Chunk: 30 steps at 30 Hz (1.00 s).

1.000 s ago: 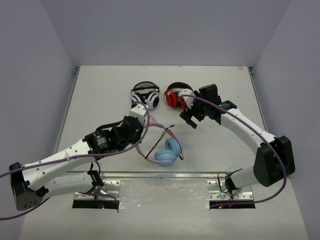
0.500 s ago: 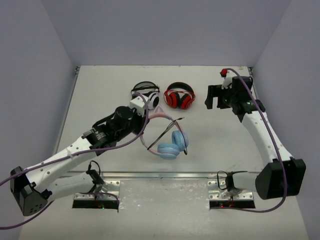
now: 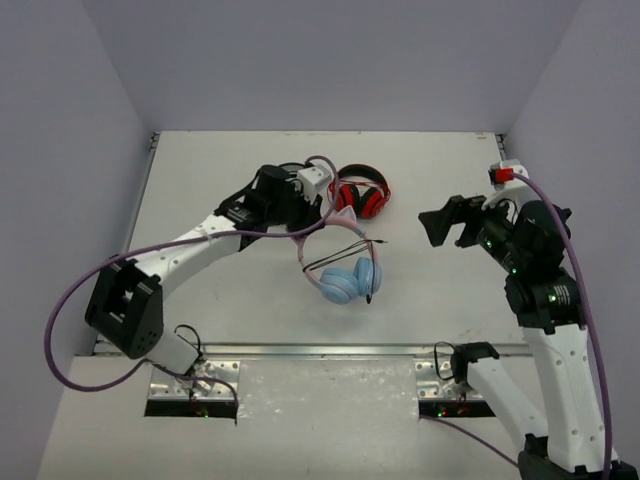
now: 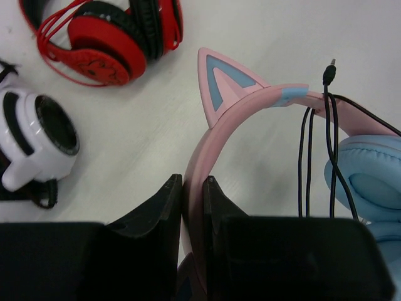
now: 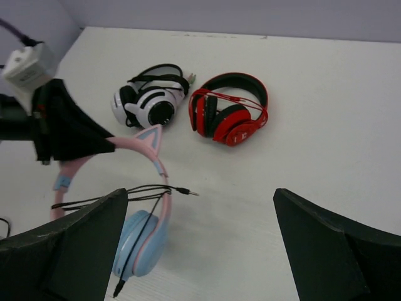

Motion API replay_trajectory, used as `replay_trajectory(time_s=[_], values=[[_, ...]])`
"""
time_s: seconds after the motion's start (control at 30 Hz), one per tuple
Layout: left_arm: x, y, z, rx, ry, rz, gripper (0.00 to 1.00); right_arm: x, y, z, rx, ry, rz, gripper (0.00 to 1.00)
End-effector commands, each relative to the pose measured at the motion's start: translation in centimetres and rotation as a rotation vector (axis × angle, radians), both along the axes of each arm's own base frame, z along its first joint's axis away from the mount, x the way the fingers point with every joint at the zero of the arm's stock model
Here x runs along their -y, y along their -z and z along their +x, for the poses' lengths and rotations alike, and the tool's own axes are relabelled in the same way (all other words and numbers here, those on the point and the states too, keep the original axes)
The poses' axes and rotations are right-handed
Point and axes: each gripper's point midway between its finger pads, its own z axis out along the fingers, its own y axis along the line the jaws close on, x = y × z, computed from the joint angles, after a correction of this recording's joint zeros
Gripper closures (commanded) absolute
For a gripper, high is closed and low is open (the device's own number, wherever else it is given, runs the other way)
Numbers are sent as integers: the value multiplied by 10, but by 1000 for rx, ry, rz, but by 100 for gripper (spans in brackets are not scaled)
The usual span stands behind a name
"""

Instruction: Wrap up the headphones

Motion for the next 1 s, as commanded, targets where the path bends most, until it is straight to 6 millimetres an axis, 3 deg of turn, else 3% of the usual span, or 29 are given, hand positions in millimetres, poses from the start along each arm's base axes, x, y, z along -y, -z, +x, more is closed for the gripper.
replay_trajectory(time_s=[0.0, 0.2, 0.33, 0.5, 0.63, 0.8, 0.97], values=[[52, -47, 16, 109, 208, -177, 96, -20, 15, -21, -42, -100, 83, 1], [83, 0, 38, 28, 312, -184, 97, -30, 34, -39, -63, -158, 122, 1], [96, 23, 44, 19, 376, -199, 97, -35, 30, -52, -20, -202, 138, 1], [109, 32, 45, 11, 442, -231, 96, -41, 41, -58, -35, -249, 146, 1], [121, 53, 38, -18, 476, -219, 95, -38, 50, -60, -35, -235, 130, 1], [129, 68, 32, -45, 519, -225, 88, -39, 50, -60, -23, -244, 132, 1], [133, 84, 35, -85, 551, -200, 87, -42, 50, -63, -18, -263, 142, 1]])
